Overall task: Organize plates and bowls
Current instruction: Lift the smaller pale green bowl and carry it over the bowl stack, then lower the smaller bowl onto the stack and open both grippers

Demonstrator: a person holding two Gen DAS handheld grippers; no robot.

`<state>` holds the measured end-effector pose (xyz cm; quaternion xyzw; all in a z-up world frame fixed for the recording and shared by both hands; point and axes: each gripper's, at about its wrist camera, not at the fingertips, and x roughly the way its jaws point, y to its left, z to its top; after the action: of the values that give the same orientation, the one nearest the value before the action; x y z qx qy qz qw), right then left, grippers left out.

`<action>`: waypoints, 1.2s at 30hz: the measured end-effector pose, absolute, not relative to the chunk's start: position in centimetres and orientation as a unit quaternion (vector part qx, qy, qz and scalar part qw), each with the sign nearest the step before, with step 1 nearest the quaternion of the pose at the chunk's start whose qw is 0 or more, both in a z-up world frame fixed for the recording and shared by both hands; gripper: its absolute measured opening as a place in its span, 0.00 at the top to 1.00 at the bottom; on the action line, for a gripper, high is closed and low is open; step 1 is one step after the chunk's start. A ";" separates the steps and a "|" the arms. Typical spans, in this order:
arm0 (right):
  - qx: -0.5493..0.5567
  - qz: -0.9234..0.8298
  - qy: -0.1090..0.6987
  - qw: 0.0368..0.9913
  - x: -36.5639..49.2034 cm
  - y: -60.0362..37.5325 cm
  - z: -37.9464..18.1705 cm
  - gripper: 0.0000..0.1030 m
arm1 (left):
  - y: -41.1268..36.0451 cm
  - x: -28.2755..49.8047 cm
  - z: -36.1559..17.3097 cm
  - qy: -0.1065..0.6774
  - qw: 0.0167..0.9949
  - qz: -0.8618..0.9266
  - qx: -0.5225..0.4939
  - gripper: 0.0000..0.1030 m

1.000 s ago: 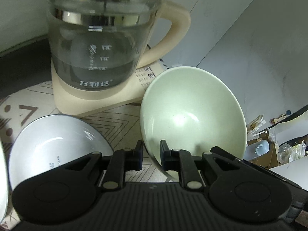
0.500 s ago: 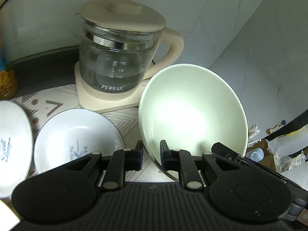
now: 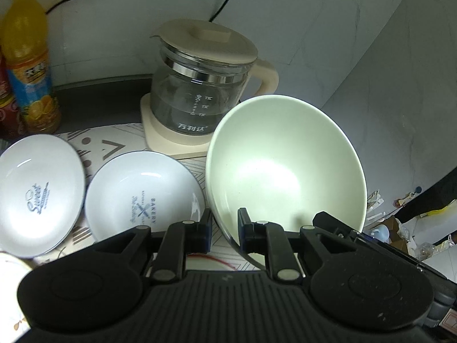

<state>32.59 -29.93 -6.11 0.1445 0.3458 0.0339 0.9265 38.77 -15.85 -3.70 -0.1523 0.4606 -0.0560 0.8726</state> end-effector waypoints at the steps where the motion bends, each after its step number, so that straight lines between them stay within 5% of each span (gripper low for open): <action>1: 0.144 0.037 0.347 0.926 32.3 -29.8 -6.1 0.76 | -15.8 38.3 -3.6 0.460 0.873 -0.053 -0.153 0.84; 36: 0.121 0.120 0.409 0.897 24.4 -26.4 -9.5 0.75 | -12.8 27.0 -7.0 0.494 0.850 0.030 -0.183 0.84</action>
<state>24.45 -26.39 -9.51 0.1206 0.4089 0.1202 0.8966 26.97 -12.79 -6.98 -0.1835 0.4936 0.0296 0.8496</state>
